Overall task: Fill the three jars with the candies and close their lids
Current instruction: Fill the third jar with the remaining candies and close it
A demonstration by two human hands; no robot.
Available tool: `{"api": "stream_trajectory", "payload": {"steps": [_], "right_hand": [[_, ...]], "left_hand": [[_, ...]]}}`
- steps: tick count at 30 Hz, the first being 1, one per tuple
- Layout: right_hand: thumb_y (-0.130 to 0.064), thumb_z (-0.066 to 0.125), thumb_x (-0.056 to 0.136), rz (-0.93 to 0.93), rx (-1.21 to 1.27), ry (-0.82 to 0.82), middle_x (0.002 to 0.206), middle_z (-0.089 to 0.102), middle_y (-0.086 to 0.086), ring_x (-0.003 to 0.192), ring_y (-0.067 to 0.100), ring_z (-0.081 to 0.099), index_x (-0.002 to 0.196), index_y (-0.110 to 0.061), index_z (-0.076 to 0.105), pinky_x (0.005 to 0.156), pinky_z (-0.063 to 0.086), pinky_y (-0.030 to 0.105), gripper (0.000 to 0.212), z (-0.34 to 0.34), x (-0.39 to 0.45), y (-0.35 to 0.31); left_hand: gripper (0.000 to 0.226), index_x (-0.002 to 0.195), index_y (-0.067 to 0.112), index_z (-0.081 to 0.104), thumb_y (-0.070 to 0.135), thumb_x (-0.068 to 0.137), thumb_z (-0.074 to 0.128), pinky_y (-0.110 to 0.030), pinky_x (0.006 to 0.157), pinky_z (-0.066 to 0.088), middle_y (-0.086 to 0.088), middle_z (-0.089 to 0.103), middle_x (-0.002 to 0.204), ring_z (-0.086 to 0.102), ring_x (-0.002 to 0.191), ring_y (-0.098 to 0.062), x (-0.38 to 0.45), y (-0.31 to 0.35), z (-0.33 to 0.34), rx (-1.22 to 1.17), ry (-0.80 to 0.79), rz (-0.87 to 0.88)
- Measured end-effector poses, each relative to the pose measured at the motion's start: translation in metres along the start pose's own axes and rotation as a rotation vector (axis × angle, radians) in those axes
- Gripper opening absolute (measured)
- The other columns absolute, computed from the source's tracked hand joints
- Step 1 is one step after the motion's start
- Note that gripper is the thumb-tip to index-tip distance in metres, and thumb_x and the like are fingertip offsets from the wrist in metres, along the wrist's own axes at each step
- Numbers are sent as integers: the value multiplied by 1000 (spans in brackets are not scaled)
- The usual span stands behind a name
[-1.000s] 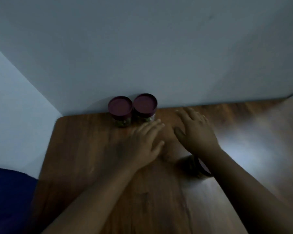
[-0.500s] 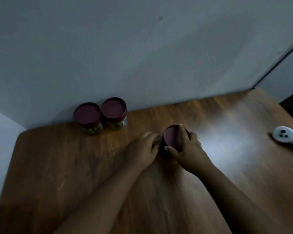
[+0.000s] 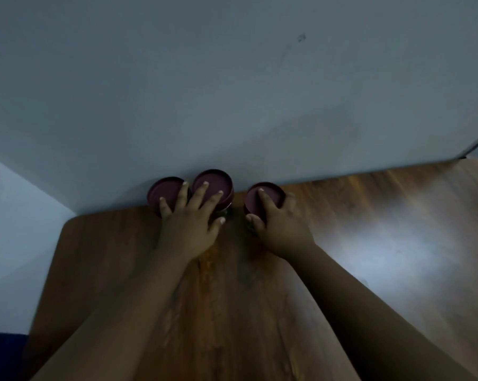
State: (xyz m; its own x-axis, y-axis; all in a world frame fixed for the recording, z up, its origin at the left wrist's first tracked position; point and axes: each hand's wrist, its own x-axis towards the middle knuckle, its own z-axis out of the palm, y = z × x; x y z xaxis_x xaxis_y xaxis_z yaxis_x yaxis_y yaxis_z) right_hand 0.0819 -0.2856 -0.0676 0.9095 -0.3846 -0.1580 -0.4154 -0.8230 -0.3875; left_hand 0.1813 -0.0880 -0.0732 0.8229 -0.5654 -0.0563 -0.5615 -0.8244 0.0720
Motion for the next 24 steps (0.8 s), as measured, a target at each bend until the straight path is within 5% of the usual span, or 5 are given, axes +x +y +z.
{"api": "stream_trajectory", "payload": {"steps": [12, 16, 20, 24], "right_hand": [[-68, 41, 97, 16, 26, -69, 159, 9, 26, 138, 53, 33, 161, -35, 19, 113, 35, 51, 75, -3, 50, -26], [-72, 33, 96, -14, -185, 18, 166, 3, 25, 150, 49, 14, 161, -32, 12, 115, 23, 69, 80, -10, 43, -33], [-54, 45, 96, -381, -264, 208, 162, 32, 17, 148, 39, 30, 155, -27, 37, 113, 23, 71, 65, -7, 24, -61], [-36, 51, 98, -546, -421, 148, 142, 56, 5, 137, 30, 47, 142, -28, 57, 118, 13, 72, 45, 8, 15, -74]], "left_hand": [[66, 152, 45, 19, 67, 91, 34, -76, 108, 15, 9, 10, 169, 1, 155, -35, 3, 2, 3, -35, -3, -41], [70, 154, 49, 6, 70, 92, 32, -75, 111, 9, 12, 1, 170, -3, 156, -30, 3, -3, -5, -109, -32, 5], [74, 158, 36, 17, 58, 92, 41, -66, 116, 20, 5, 18, 168, 16, 155, -24, -15, -27, -15, -136, 207, -125], [62, 155, 26, 36, 42, 98, 51, -57, 118, 24, 6, 31, 165, 21, 154, -23, -34, -56, -11, -57, 162, -200]]}}
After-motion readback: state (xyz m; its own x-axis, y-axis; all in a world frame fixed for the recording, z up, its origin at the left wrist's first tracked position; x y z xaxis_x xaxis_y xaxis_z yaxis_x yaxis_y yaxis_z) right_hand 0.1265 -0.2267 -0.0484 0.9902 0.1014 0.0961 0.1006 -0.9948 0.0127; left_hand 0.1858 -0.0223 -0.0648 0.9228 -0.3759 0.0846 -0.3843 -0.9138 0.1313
